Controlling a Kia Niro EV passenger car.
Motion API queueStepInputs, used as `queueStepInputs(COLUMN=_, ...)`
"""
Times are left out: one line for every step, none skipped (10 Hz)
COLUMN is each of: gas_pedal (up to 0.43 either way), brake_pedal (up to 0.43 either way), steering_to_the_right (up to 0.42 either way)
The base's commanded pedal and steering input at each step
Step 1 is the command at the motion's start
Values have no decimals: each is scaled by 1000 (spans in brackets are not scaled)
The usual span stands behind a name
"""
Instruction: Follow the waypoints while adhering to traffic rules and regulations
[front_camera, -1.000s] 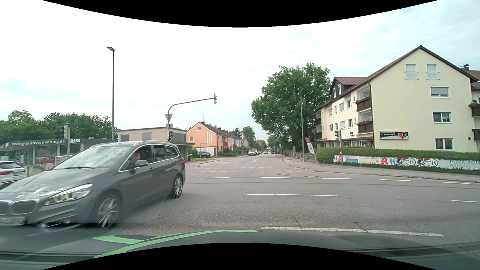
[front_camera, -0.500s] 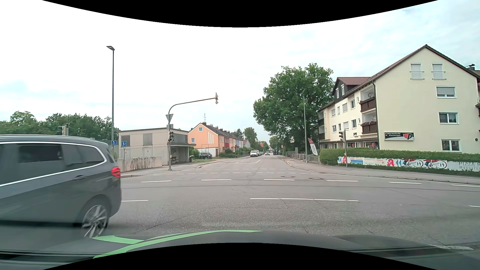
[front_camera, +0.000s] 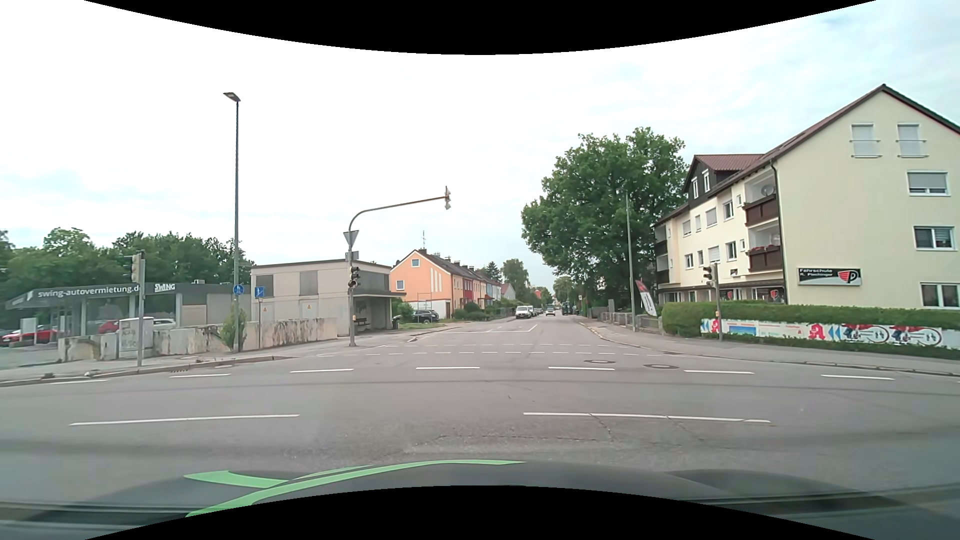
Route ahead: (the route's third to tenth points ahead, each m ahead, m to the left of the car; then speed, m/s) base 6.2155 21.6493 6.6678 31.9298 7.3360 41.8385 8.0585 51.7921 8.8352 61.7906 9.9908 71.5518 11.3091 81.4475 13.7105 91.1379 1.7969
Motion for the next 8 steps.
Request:
queueStepInputs(gas_pedal=138, brake_pedal=0, steering_to_the_right=-346)
queueStepInputs(gas_pedal=138, brake_pedal=0, steering_to_the_right=-369)
queueStepInputs(gas_pedal=138, brake_pedal=0, steering_to_the_right=-395)
queueStepInputs(gas_pedal=138, brake_pedal=0, steering_to_the_right=-418)
queueStepInputs(gas_pedal=150, brake_pedal=0, steering_to_the_right=-433)
queueStepInputs(gas_pedal=150, brake_pedal=0, steering_to_the_right=-449)
queueStepInputs(gas_pedal=150, brake_pedal=0, steering_to_the_right=-461)
queueStepInputs(gas_pedal=150, brake_pedal=0, steering_to_the_right=-466)
